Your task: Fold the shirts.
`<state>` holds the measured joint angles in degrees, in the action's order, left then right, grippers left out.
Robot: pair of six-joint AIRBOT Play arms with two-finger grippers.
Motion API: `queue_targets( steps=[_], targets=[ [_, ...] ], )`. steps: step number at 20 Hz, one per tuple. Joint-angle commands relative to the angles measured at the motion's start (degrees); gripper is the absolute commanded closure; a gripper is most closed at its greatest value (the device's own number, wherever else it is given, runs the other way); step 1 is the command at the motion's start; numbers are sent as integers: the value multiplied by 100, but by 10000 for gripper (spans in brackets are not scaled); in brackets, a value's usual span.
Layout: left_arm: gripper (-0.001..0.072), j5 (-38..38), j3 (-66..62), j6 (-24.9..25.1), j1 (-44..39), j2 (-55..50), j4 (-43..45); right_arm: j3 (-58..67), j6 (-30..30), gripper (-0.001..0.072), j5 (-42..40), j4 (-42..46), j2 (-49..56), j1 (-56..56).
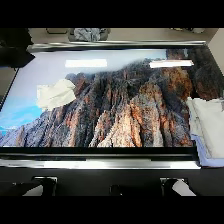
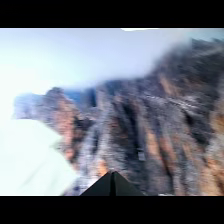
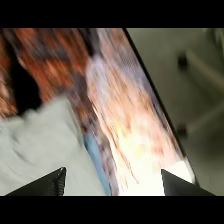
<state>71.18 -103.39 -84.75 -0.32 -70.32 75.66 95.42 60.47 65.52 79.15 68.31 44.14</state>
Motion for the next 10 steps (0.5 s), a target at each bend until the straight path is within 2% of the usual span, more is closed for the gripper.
queue_targets(
  steps=[1, 2, 3, 5, 6, 7, 8, 10],
  targets=[
    [675, 282, -81, -837, -417, -195, 2621, 542, -352, 30, -232, -280, 85, -2059],
    [674, 505, 116, -835, -490, -289, 2761, 422, -144, 29, 146, -7, 245, -2771],
    [619, 697, 437, -905, -525, -372, 2612, 286, 85, 29, 562, 249, 466, -3368],
    [160, 1051, 1349, -1309, -577, -450, 1982, -24, 199, 30, 1582, 400, 1071, -4245],
    [64, 1095, 1886, -1427, -597, -433, 1733, -157, 254, 38, 2079, 358, 1421, -4507],
    [64, 981, 2468, -1436, -662, -352, 1661, -186, 323, 49, 2507, 358, 1725, -4664],
    [65, 625, 3003, -1637, -739, -184, 1663, -186, 455, 149, 2736, 358, 1971, -4767],
    [65, -98, 3585, -2009, -815, 122, 1668, -186, 807, 170, 2715, 417, 2153, -4828]
  ],
)
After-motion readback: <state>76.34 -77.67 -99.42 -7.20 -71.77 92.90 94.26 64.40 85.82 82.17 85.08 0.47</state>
